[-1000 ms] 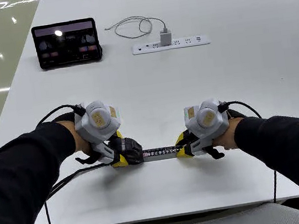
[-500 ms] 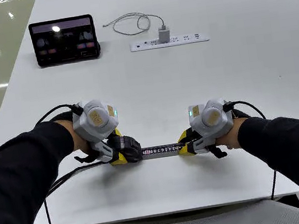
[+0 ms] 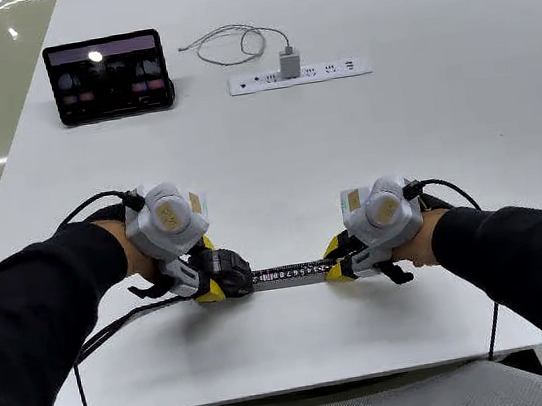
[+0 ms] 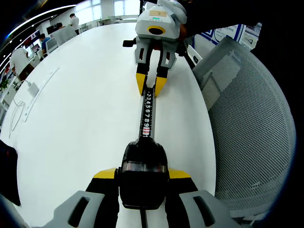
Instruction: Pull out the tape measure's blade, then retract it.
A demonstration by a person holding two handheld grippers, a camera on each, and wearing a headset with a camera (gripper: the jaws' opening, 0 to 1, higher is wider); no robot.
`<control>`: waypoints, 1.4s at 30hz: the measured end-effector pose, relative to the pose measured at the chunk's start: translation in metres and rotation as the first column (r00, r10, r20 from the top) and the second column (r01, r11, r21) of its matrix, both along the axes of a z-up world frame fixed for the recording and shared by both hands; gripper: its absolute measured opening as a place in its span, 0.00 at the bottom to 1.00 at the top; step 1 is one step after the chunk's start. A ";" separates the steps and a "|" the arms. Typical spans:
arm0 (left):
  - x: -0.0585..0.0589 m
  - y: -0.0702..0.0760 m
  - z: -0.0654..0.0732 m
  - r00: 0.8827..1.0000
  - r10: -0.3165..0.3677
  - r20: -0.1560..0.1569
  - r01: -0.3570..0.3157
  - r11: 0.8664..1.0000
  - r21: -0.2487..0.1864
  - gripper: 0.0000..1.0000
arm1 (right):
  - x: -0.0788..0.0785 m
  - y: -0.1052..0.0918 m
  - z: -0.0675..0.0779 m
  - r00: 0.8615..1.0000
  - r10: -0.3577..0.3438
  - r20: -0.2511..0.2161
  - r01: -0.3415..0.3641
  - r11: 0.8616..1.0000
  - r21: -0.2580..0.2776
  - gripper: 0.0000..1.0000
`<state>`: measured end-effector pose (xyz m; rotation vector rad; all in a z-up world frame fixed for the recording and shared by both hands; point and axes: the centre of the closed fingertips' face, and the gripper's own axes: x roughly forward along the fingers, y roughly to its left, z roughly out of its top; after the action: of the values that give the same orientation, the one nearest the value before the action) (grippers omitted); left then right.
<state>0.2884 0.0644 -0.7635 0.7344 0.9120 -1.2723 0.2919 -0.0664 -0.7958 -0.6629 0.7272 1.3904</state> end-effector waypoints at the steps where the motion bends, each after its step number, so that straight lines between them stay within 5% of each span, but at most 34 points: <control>1: 0.000 0.000 0.000 1.000 0.000 0.000 0.000 1.000 0.000 0.33 | 0.000 0.000 0.000 1.000 0.002 0.001 -0.002 1.000 -0.002 0.10; 42: 0.002 0.002 -0.003 1.000 0.010 0.014 -0.010 1.000 0.009 0.33 | 0.003 -0.032 0.002 1.000 0.001 0.008 -0.001 1.000 -0.024 0.10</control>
<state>0.2906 0.0661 -0.7666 0.7441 0.9096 -1.2531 0.2950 -0.0981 -0.7941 -0.6871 0.7379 1.3810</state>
